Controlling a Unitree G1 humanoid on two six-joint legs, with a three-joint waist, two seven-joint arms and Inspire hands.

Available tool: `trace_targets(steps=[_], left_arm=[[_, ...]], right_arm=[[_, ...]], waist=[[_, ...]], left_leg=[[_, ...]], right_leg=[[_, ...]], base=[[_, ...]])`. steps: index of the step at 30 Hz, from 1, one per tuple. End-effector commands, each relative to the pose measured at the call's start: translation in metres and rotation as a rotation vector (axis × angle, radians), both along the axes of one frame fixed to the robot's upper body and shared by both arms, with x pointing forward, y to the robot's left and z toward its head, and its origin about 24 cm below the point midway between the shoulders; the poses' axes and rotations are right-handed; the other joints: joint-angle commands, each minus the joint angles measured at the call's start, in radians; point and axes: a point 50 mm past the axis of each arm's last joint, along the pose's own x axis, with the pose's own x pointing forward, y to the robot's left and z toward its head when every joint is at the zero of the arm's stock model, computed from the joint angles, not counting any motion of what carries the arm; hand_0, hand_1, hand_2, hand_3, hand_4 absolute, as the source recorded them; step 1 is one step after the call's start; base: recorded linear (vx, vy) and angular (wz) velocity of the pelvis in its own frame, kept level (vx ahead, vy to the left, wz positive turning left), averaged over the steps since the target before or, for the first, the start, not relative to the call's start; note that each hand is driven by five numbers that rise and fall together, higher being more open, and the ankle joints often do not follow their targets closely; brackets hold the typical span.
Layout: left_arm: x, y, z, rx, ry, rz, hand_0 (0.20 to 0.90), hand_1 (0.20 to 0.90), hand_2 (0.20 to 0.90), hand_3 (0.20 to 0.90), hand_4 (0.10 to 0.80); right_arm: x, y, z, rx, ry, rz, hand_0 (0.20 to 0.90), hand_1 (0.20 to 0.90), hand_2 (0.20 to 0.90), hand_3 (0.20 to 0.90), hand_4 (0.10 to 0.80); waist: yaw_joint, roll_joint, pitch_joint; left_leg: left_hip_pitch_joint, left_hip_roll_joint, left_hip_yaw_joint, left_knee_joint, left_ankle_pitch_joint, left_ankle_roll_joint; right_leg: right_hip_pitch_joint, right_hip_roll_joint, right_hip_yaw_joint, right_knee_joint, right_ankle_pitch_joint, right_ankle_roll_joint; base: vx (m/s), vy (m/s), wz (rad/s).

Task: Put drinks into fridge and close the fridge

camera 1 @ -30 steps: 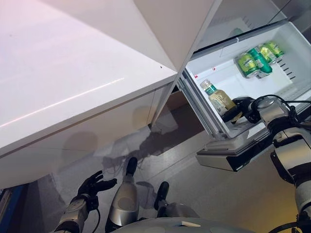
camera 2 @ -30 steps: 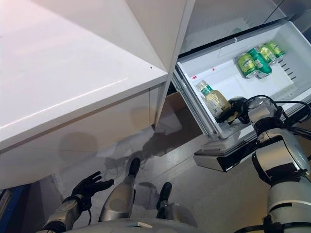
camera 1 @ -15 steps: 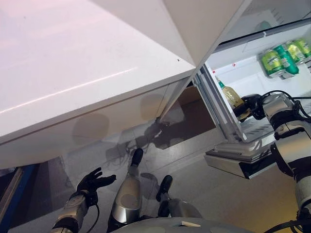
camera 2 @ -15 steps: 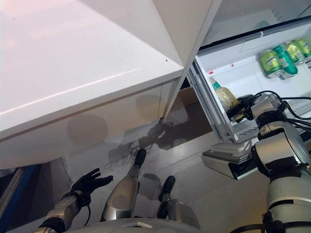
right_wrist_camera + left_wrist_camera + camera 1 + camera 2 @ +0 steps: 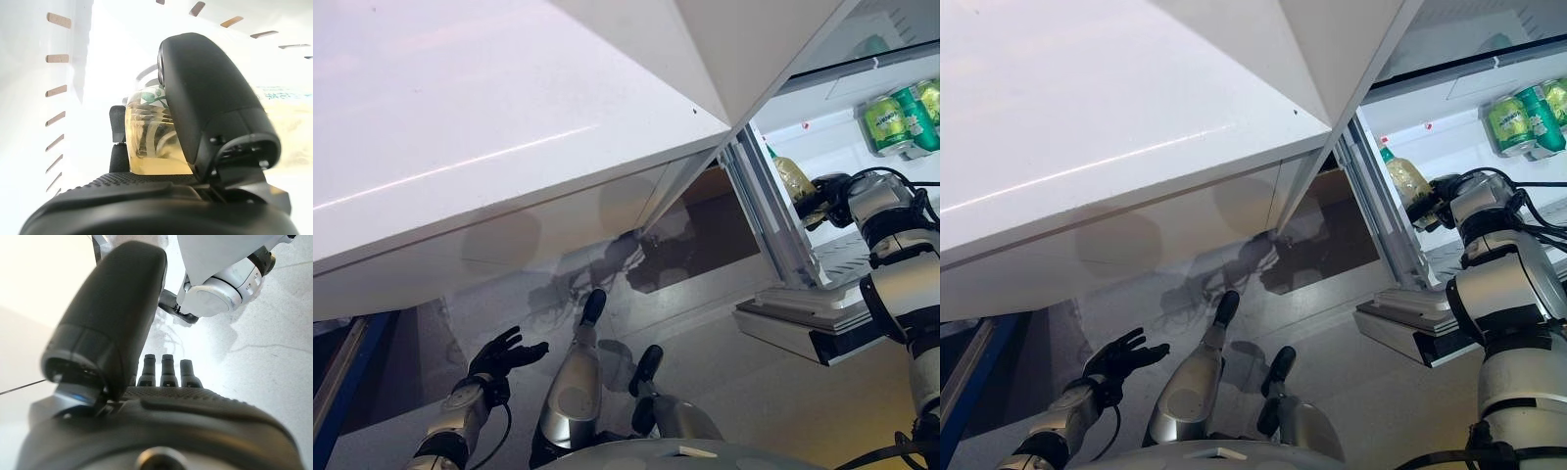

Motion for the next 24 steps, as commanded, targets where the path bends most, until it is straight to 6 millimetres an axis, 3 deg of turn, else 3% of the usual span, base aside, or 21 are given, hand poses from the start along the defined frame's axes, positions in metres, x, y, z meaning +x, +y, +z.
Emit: trace_targets(steps=[1,2,3,11,24], left_arm=[[-0.016,0.016,0.002,0.044,0.074,-0.001,0.900,0.900,0.900,0.900,0.800],[-0.014,0.017,0.004,0.044,0.077,0.005,0.900,0.900,0.900,0.900,0.800],[-0.012,0.018,0.005,0.042,0.079,0.006,0.900,0.900,0.900,0.900,0.800],[0.003,0.020,0.010,0.031,0.064,0.025,0.900,0.900,0.900,0.900,0.800],[0.004,0.019,0.007,0.031,0.079,0.040,0.900,0.900,0.900,0.900,0.800]], right_arm=[[0.001,-0.013,0.039,-0.089,-0.086,-0.033,0.542,0.542,0.542,0.483,0.383],[0.000,-0.014,0.041,-0.087,-0.086,-0.035,0.761,0.761,0.761,0.738,0.638],[0.000,-0.015,0.043,-0.091,-0.084,-0.033,0.900,0.900,0.900,0.900,0.800],[0.000,-0.015,0.041,-0.099,-0.104,-0.033,0.900,0.900,0.900,0.900,0.800],[0.001,-0.013,0.040,-0.081,-0.120,-0.044,0.900,0.900,0.900,0.900,0.800]], waist=[[0.008,0.027,-0.051],[0.006,0.026,-0.053],[0.003,0.027,-0.055],[-0.014,0.029,-0.041],[-0.032,0.021,-0.055]], left_leg=[[0.007,-0.057,-0.014,0.039,-0.145,0.032],[0.008,-0.056,-0.014,0.039,-0.145,0.032],[0.009,-0.056,-0.013,0.040,-0.145,0.033],[0.006,-0.053,-0.001,0.049,-0.148,0.037],[0.032,-0.051,0.008,0.039,-0.150,0.038]], right_leg=[[-0.124,-0.008,0.011,0.055,0.079,0.022],[-0.126,-0.008,0.012,0.056,0.080,0.021],[-0.127,-0.008,0.013,0.058,0.081,0.021],[-0.135,-0.012,0.024,0.064,0.086,0.021],[-0.119,-0.012,0.038,0.059,0.088,0.024]], base=[[0.042,-0.002,0.01],[0.000,0.000,0.00],[0.000,0.000,0.00],[-0.023,0.020,-0.01],[0.000,0.005,-0.01]])
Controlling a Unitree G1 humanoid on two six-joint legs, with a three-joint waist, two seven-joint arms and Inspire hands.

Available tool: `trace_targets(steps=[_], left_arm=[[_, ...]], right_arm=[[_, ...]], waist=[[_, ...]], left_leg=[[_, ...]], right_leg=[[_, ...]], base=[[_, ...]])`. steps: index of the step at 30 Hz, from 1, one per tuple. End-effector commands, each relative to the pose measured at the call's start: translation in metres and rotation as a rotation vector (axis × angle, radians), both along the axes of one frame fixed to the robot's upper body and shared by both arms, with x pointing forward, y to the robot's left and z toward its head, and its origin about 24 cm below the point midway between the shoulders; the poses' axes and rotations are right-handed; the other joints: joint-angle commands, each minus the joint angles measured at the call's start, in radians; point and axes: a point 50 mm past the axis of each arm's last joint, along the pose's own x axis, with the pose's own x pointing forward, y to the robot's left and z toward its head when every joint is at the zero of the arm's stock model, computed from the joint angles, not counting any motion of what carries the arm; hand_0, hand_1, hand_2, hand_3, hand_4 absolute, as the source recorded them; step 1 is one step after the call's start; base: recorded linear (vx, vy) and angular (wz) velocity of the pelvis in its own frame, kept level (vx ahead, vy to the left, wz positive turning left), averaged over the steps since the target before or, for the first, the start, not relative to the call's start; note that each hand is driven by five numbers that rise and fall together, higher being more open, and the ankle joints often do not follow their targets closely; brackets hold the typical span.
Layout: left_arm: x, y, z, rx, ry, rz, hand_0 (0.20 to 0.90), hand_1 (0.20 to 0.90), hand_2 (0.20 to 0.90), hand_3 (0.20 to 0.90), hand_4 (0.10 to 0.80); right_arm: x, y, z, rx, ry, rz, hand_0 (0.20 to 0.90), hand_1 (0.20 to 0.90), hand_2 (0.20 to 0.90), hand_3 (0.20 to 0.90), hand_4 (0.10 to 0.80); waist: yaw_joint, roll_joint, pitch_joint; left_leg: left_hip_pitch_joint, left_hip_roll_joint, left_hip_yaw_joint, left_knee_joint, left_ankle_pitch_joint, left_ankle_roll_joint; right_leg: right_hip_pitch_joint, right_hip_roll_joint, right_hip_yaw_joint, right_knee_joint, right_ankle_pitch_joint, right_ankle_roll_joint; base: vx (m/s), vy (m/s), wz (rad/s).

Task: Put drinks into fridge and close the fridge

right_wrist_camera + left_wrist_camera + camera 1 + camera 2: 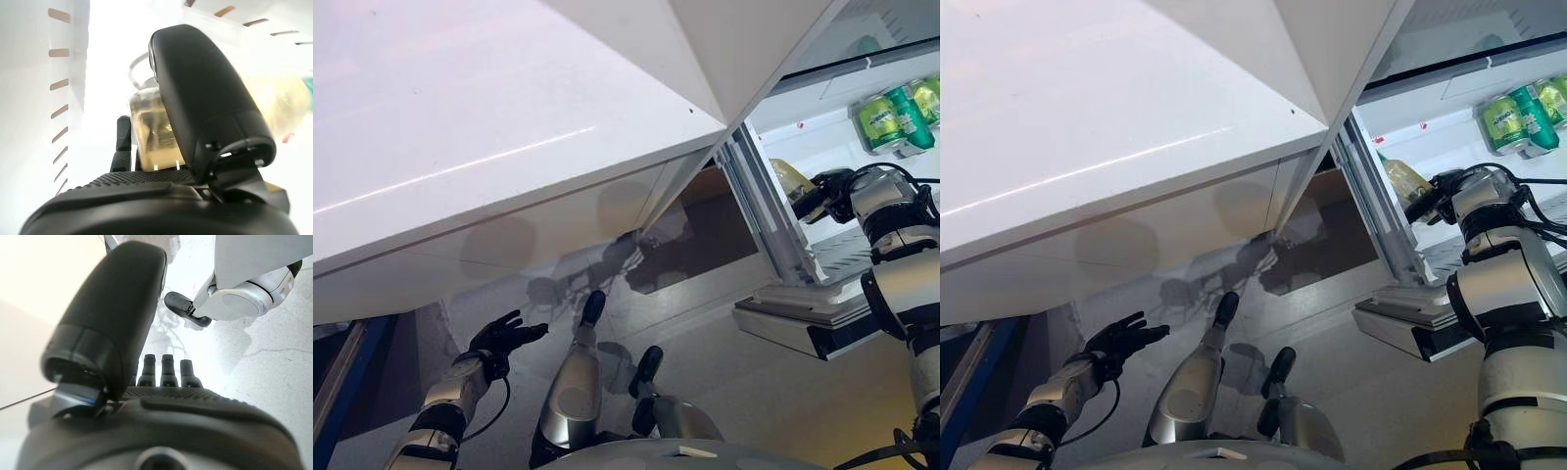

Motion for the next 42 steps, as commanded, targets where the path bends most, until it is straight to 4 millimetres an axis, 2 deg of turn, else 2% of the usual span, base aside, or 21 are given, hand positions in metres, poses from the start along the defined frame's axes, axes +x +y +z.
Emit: trace_targets(steps=[1,8,14,18,23,28,35,41,42], left_arm=[[-0.023,0.011,-0.009,0.038,0.072,0.015,0.900,0.900,0.900,0.900,0.800],[-0.030,0.015,-0.012,0.047,0.101,0.007,0.900,0.900,0.900,0.900,0.800],[-0.046,0.020,-0.019,0.052,0.163,0.013,0.900,0.900,0.900,0.900,0.800],[-0.068,0.016,-0.031,0.013,0.246,0.004,0.900,0.900,0.900,0.900,0.800],[-0.103,0.003,-0.050,-0.080,0.370,-0.026,0.900,0.900,0.900,0.900,0.800],[-0.118,-0.007,-0.059,-0.119,0.410,-0.025,0.900,0.900,0.900,0.900,0.800],[-0.135,-0.018,-0.067,-0.179,0.455,0.009,0.900,0.900,0.900,0.900,0.800],[-0.146,-0.026,-0.071,-0.209,0.458,0.044,0.900,0.900,0.900,0.900,0.800],[-0.149,-0.026,-0.072,-0.214,0.461,0.055,0.900,0.900,0.900,0.900,0.800]], right_arm=[[-0.001,-0.014,0.032,-0.101,-0.073,-0.026,0.900,0.900,0.900,0.900,0.800],[-0.004,-0.018,0.031,-0.075,-0.101,0.012,0.900,0.900,0.900,0.900,0.800],[-0.004,-0.019,0.048,-0.084,-0.213,0.094,0.900,0.900,0.900,0.900,0.800],[-0.005,-0.014,0.075,-0.078,-0.417,0.147,0.900,0.900,0.900,0.900,0.800],[-0.020,-0.001,0.110,-0.065,-0.786,0.160,0.900,0.900,0.900,0.900,0.800],[-0.041,0.007,0.123,-0.038,-0.970,0.183,0.900,0.900,0.900,0.900,0.800],[-0.082,0.002,0.113,-0.031,-1.118,0.195,0.900,0.900,0.900,0.900,0.800],[-0.118,-0.015,0.075,-0.028,-1.197,0.053,0.900,0.900,0.900,0.900,0.800],[-0.132,-0.025,0.061,-0.008,-1.207,-0.008,0.900,0.900,0.900,0.900,0.800]], waist=[[-0.026,0.019,-0.059],[-0.042,0.004,-0.092],[-0.074,-0.014,-0.147],[-0.115,-0.016,-0.200],[-0.187,0.009,-0.267],[-0.240,0.039,-0.307],[-0.318,0.079,-0.342],[-0.377,0.098,-0.346],[-0.392,0.103,-0.344]], left_leg=[[0.019,-0.052,-0.005,0.027,-0.151,0.037],[0.055,-0.046,0.011,0.016,-0.157,0.037],[0.103,-0.038,0.030,0.004,-0.168,0.037],[0.137,-0.034,0.050,-0.006,-0.178,0.036],[0.174,-0.031,0.082,-0.009,-0.199,0.037],[0.198,-0.028,0.109,-0.009,-0.215,0.039],[0.238,-0.030,0.139,-0.009,-0.239,0.045],[0.254,-0.027,0.166,-0.009,-0.254,0.048],[0.260,-0.028,0.168,-0.009,-0.256,0.051]], right_leg=[[-0.130,-0.010,0.027,0.058,0.080,0.033],[-0.101,-0.009,0.032,0.048,0.080,0.037],[-0.065,-0.004,0.050,0.031,0.083,0.045],[-0.043,-0.002,0.069,0.019,0.083,0.053],[-0.026,0.000,0.102,0.012,0.076,0.061],[-0.014,-0.002,0.130,0.009,0.066,0.065],[0.004,-0.005,0.175,0.011,0.052,0.065],[0.008,0.000,0.203,0.017,0.044,0.066],[0.007,-0.001,0.211,0.031,0.038,0.066]], base=[[-0.001,0.019,-0.05],[0.002,0.004,-0.01],[0.029,0.020,-0.09],[0.034,0.052,-0.11],[0.019,0.077,-0.20],[0.008,0.084,-0.18],[-0.010,0.058,-0.22],[0.012,0.016,-0.23],[0.040,0.000,-0.24]])
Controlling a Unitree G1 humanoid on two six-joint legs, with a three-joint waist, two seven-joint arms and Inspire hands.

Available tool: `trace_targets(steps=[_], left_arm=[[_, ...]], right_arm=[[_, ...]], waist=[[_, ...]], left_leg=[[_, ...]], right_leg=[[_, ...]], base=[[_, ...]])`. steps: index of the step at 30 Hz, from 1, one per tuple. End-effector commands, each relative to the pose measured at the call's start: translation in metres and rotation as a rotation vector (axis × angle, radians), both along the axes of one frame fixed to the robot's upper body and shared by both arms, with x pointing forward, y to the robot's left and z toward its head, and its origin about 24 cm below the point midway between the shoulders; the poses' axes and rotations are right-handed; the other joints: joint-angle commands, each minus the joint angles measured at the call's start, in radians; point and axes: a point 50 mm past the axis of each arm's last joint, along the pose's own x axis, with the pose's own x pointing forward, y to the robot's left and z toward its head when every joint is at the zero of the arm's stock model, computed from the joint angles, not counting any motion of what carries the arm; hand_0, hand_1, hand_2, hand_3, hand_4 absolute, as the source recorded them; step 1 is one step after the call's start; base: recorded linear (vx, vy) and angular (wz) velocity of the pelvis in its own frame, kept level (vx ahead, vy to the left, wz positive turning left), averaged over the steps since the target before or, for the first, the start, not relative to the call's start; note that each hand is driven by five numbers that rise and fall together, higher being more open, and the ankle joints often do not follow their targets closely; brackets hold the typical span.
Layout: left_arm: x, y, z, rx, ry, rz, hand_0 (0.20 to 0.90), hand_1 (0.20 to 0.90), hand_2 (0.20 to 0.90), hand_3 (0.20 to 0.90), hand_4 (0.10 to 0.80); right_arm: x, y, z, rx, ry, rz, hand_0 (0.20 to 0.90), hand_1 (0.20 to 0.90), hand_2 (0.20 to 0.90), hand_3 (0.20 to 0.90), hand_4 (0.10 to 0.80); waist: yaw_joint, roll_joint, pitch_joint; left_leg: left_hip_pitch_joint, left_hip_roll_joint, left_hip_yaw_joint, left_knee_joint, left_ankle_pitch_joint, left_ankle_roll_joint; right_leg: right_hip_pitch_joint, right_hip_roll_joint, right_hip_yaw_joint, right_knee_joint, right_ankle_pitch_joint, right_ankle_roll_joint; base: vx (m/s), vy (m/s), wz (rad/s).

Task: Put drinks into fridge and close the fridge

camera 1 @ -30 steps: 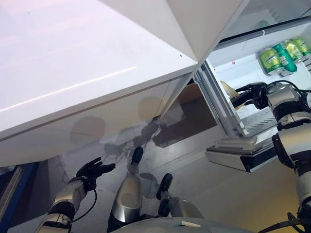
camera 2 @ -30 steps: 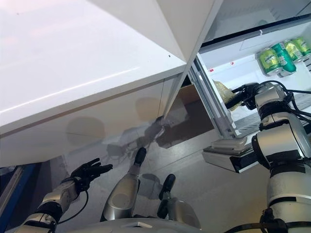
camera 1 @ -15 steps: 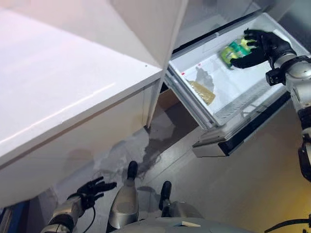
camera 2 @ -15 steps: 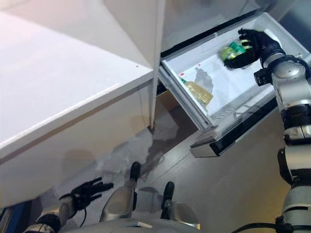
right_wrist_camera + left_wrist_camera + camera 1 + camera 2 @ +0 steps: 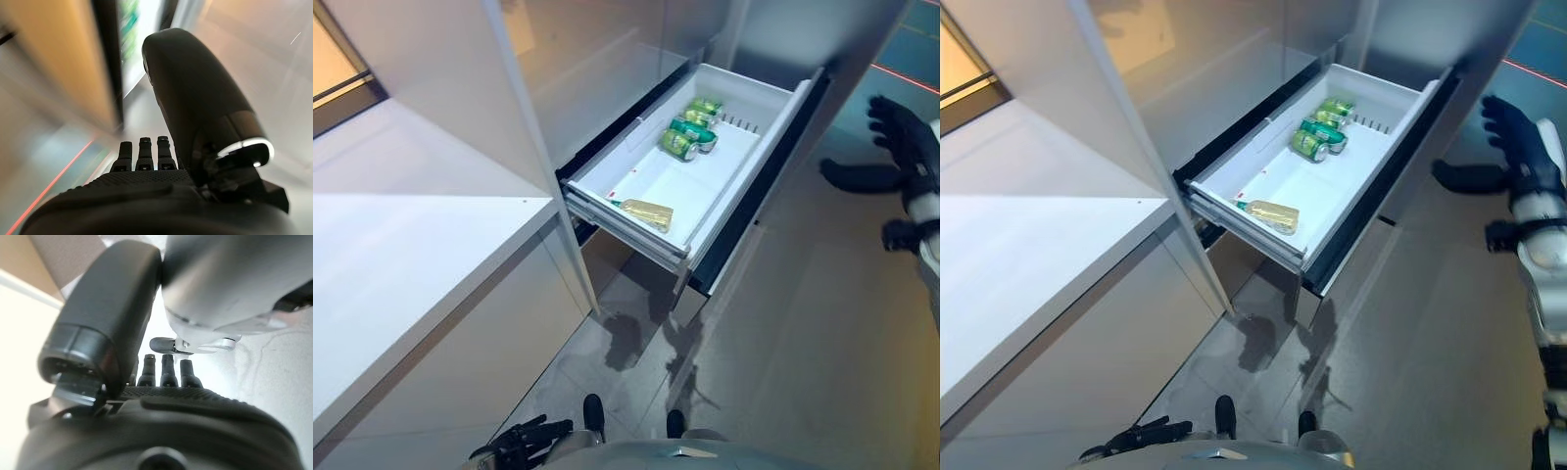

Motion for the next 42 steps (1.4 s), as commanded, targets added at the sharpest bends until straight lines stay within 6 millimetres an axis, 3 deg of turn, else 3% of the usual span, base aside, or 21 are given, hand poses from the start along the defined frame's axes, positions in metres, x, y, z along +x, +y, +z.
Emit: trace_targets(steps=[1,3,4,10,13,18,23,28,32,35,36,42], left_arm=[[-0.018,0.019,0.000,0.054,0.071,-0.010,0.900,0.900,0.900,0.900,0.800],[-0.019,0.018,0.000,0.055,0.074,-0.007,0.900,0.900,0.900,0.900,0.800],[-0.020,0.017,-0.001,0.062,0.078,-0.003,0.900,0.900,0.900,0.900,0.800],[-0.022,0.020,-0.001,0.091,0.100,0.015,0.900,0.900,0.900,0.900,0.800],[-0.017,0.021,-0.001,0.085,0.095,0.053,0.900,0.900,0.900,0.900,0.800],[0.018,0.020,0.006,0.087,-0.019,0.077,0.900,0.900,0.900,0.900,0.800],[0.064,0.016,0.018,0.109,-0.147,0.024,0.900,0.900,0.900,0.900,0.800],[0.105,0.011,0.032,0.132,-0.249,-0.004,0.900,0.900,0.900,0.900,0.800],[0.118,0.006,0.037,0.134,-0.288,-0.013,0.900,0.900,0.900,0.900,0.800],[0.130,-0.001,0.042,0.134,-0.325,-0.036,0.900,0.900,0.900,0.900,0.800],[0.131,-0.001,0.042,0.134,-0.327,-0.037,0.900,0.900,0.900,0.900,0.800],[0.149,-0.014,0.050,0.137,-0.367,-0.070,0.900,0.900,0.900,0.900,0.800]], right_arm=[[-0.027,-0.006,0.037,-0.007,-0.341,-0.045,0.900,0.900,0.900,0.900,0.800],[-0.035,-0.013,0.024,0.057,-0.344,-0.096,0.900,0.900,0.900,0.900,0.800],[-0.041,-0.019,0.005,0.103,-0.325,-0.146,0.900,0.900,0.900,0.900,0.800],[-0.057,-0.036,-0.056,0.231,-0.154,-0.281,0.900,0.900,0.900,0.900,0.800],[-0.058,-0.040,-0.074,0.270,-0.080,-0.287,0.900,0.900,0.900,0.900,0.800],[-0.037,-0.028,-0.079,0.289,-0.036,-0.188,0.900,0.900,0.900,0.900,0.800],[0.006,0.007,-0.064,0.299,-0.069,0.006,0.900,0.900,0.900,0.900,0.800],[0.052,0.053,-0.030,0.247,-0.138,0.217,0.900,0.900,0.900,0.900,0.800],[0.068,0.076,-0.004,0.211,-0.188,0.317,0.900,0.900,0.900,0.900,0.800],[0.082,0.109,0.023,0.186,-0.250,0.435,0.900,0.900,0.900,0.900,0.800],[0.082,0.111,0.024,0.185,-0.252,0.441,0.900,0.900,0.900,0.900,0.800],[0.092,0.161,0.063,0.143,-0.317,0.612,0.900,0.900,0.900,0.900,0.800]], waist=[[0.008,-0.018,-0.086],[0.000,-0.014,-0.081],[-0.010,-0.012,-0.067],[-0.041,-0.008,-0.012],[-0.046,-0.004,0.023],[-0.039,-0.005,0.099],[-0.021,-0.003,0.188],[0.009,0.002,0.260],[0.024,0.006,0.286],[0.046,0.011,0.312],[0.047,0.011,0.312],[0.086,0.017,0.334]], left_leg=[[0.074,-0.039,-0.034,0.007,-0.190,0.038],[0.080,-0.039,-0.028,0.016,-0.194,0.041],[0.086,-0.038,-0.018,0.040,-0.204,0.046],[0.084,-0.047,-0.001,0.150,-0.252,0.067],[0.061,-0.053,-0.005,0.215,-0.267,0.072],[-0.043,-0.063,-0.011,0.351,-0.304,0.085],[-0.179,-0.067,-0.028,0.454,-0.307,0.085],[-0.287,-0.072,-0.041,0.510,-0.294,0.081],[-0.338,-0.080,-0.057,0.544,-0.296,0.079],[-0.379,-0.083,-0.067,0.586,-0.307,0.079],[-0.381,-0.084,-0.067,0.588,-0.307,0.079],[-0.434,-0.093,-0.085,0.644,-0.319,0.082]], right_leg=[[-0.077,0.022,0.002,0.047,0.013,0.049],[-0.081,0.020,0.007,0.073,0.000,0.046],[-0.086,0.016,0.009,0.107,-0.013,0.043],[-0.090,0.007,0.013,0.193,-0.043,0.030],[-0.110,0.000,0.012,0.248,-0.058,0.021],[-0.190,-0.009,0.018,0.343,-0.084,-0.001],[-0.300,0.005,0.024,0.414,-0.090,-0.030],[-0.395,0.014,0.017,0.465,-0.089,-0.046],[-0.435,0.018,0.017,0.489,-0.093,-0.053],[-0.469,0.024,0.010,0.529,-0.108,-0.061],[-0.470,0.024,0.010,0.531,-0.109,-0.061],[-0.504,0.026,-0.004,0.576,-0.122,-0.071]], base=[[0.044,-0.003,-0.22],[0.037,-0.010,-0.22],[0.059,-0.018,-0.28],[0.097,-0.018,-0.12],[0.062,-0.004,-0.03],[-0.049,-0.012,0.01],[-0.179,-0.025,0.02],[-0.151,-0.021,-0.07],[-0.075,-0.001,0.05],[-0.047,0.001,0.03],[-0.027,-0.012,0.06],[-0.016,-0.015,0.14]])
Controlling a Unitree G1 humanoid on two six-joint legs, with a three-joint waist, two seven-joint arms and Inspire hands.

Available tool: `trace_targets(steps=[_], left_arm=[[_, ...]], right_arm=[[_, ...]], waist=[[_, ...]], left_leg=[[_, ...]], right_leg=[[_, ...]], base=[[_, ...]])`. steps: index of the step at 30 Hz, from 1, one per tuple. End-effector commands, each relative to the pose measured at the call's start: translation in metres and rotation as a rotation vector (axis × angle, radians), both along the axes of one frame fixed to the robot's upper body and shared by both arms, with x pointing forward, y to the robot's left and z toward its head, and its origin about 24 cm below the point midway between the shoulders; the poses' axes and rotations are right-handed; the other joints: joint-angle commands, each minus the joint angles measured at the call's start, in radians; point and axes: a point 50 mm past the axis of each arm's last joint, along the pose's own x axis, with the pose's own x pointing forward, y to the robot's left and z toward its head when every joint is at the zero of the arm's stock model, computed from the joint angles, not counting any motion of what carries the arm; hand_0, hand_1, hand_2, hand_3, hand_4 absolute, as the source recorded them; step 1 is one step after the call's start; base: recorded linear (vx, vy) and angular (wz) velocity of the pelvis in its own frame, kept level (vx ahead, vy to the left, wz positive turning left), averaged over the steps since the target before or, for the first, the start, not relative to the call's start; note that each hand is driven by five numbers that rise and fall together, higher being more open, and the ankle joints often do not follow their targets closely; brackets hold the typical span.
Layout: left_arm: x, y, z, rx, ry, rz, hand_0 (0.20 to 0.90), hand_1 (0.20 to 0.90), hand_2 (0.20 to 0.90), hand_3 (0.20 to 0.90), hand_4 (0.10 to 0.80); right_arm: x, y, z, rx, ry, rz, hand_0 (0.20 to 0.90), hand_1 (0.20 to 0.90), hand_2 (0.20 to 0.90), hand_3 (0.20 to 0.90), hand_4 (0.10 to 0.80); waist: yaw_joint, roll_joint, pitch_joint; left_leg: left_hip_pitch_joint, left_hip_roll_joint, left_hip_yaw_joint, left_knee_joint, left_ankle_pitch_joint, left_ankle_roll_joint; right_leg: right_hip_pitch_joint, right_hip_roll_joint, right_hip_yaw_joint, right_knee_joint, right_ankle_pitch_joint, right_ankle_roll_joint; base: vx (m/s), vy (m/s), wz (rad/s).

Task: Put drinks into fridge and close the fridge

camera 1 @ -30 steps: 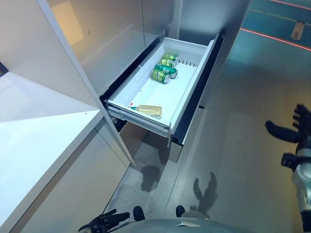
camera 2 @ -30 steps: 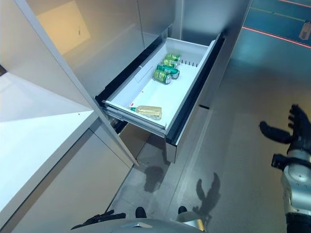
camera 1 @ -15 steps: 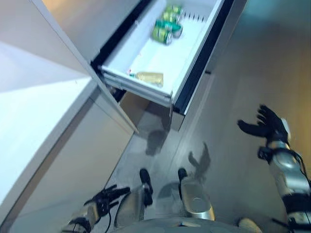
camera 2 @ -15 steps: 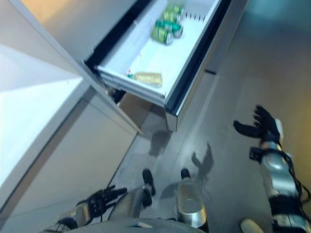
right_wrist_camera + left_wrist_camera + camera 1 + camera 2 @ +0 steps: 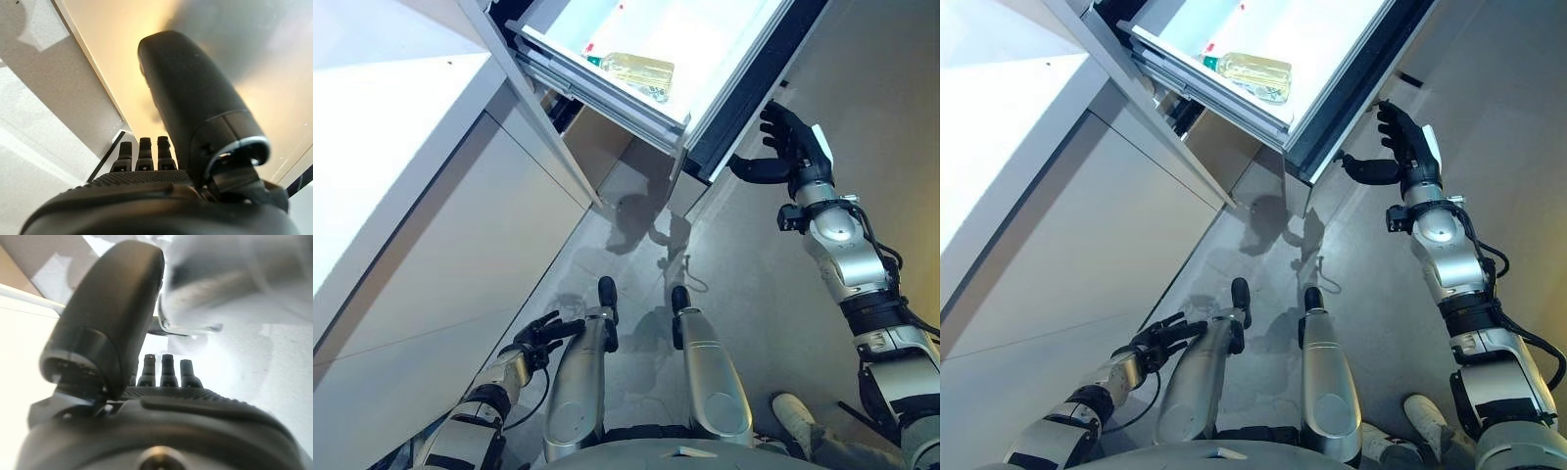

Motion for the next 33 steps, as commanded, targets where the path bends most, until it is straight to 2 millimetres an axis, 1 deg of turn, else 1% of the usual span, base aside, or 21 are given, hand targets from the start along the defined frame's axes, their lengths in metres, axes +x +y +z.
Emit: trace_targets(steps=[1,3,7,14,17,20,24,27,29,30,32,33], left_arm=[[-0.009,0.003,-0.004,0.044,0.031,-0.019,0.900,0.900,0.900,0.900,0.800],[-0.004,-0.002,-0.001,0.045,0.025,-0.028,0.900,0.900,0.900,0.900,0.800],[0.000,-0.006,0.000,0.052,0.013,-0.048,0.900,0.900,0.900,0.900,0.800],[-0.002,-0.010,-0.002,0.050,0.027,-0.063,0.900,0.900,0.900,0.900,0.800],[-0.004,-0.011,-0.003,0.055,0.044,-0.075,0.900,0.900,0.900,0.900,0.800],[-0.008,-0.011,-0.006,0.058,0.066,-0.091,0.900,0.900,0.900,0.900,0.800],[-0.012,-0.008,-0.008,0.075,0.094,-0.112,0.900,0.900,0.900,0.900,0.800],[-0.017,-0.005,-0.011,0.083,0.109,-0.119,0.900,0.900,0.900,0.900,0.800],[-0.022,-0.002,-0.013,0.089,0.125,-0.116,0.900,0.900,0.900,0.900,0.800],[-0.027,0.001,-0.015,0.096,0.142,-0.120,0.900,0.900,0.900,0.900,0.800],[-0.031,0.003,-0.017,0.099,0.152,-0.128,0.900,0.900,0.900,0.900,0.800],[-0.034,0.005,-0.018,0.102,0.159,-0.136,0.900,0.900,0.900,0.900,0.800]], right_arm=[[0.005,0.057,0.081,-0.032,-0.302,0.229,0.900,0.900,0.900,0.900,0.800],[0.007,0.075,0.093,-0.049,-0.328,0.277,0.900,0.900,0.900,0.900,0.800],[0.010,0.103,0.114,-0.064,-0.367,0.337,0.900,0.900,0.900,0.900,0.800],[0.014,0.139,0.134,-0.050,-0.375,0.434,0.900,0.900,0.900,0.900,0.800],[0.017,0.148,0.139,-0.009,-0.359,0.454,0.900,0.900,0.900,0.900,0.800],[0.022,0.156,0.140,0.023,-0.335,0.453,0.900,0.900,0.900,0.900,0.800],[0.029,0.159,0.139,0.043,-0.312,0.421,0.900,0.900,0.900,0.900,0.800],[0.033,0.157,0.138,0.076,-0.292,0.407,0.900,0.900,0.900,0.900,0.800],[0.038,0.155,0.134,0.107,-0.266,0.396,0.900,0.900,0.900,0.900,0.800],[0.041,0.153,0.131,0.129,-0.248,0.376,0.900,0.900,0.900,0.900,0.800],[0.043,0.151,0.129,0.153,-0.240,0.361,0.900,0.900,0.900,0.900,0.800],[0.044,0.147,0.129,0.162,-0.240,0.340,0.900,0.900,0.900,0.900,0.800]], waist=[[0.047,-0.026,-0.049],[0.064,-0.022,-0.043],[0.093,-0.019,-0.037],[0.153,-0.019,-0.049],[0.175,-0.020,-0.064],[0.200,-0.025,-0.081],[0.232,-0.037,-0.106],[0.253,-0.046,-0.121],[0.267,-0.053,-0.139],[0.278,-0.064,-0.163],[0.285,-0.071,-0.178],[0.290,-0.078,-0.192]], left_leg=[[0.000,-0.071,-0.006,0.189,-0.234,0.065],[-0.002,-0.074,-0.013,0.187,-0.231,0.066],[0.007,-0.079,-0.021,0.170,-0.225,0.069],[0.058,-0.074,-0.023,0.140,-0.221,0.064],[0.091,-0.072,-0.032,0.113,-0.217,0.060],[0.131,-0.073,-0.048,0.080,-0.210,0.053],[0.179,-0.073,-0.066,0.041,-0.202,0.046],[0.207,-0.074,-0.077,0.025,-0.202,0.043],[0.230,-0.075,-0.086,0.007,-0.200,0.041],[0.251,-0.076,-0.095,-0.020,-0.191,0.038],[0.270,-0.076,-0.097,-0.040,-0.186,0.036],[0.284,-0.076,-0.100,-0.055,-0.183,0.035]], right_leg=[[0.015,0.032,-0.053,-0.040,0.028,-0.065],[0.014,0.034,-0.058,-0.039,0.027,-0.068],[0.024,0.034,-0.067,-0.051,0.026,-0.072],[0.102,0.006,-0.125,-0.091,0.022,-0.077],[0.146,0.003,-0.140,-0.119,0.020,-0.079],[0.204,-0.005,-0.159,-0.165,0.024,-0.078],[0.273,-0.012,-0.181,-0.222,0.032,-0.074],[0.314,-0.015,-0.199,-0.251,0.035,-0.073],[0.348,-0.016,-0.212,-0.278,0.039,-0.070],[0.374,-0.017,-0.221,-0.309,0.046,-0.065],[0.398,-0.016,-0.228,-0.335,0.051,-0.061],[0.415,-0.015,-0.232,-0.353,0.055,-0.059]], base=[[0.002,-0.008,0.06],[-0.004,-0.016,0.11],[-0.009,-0.004,0.03],[0.043,0.009,0.07],[0.082,-0.001,0.13],[0.099,-0.006,0.26],[0.093,-0.013,0.20],[0.087,-0.021,0.19],[0.105,-0.005,0.26],[0.136,-0.012,0.21],[0.092,-0.011,0.18],[0.054,-0.006,0.17]])
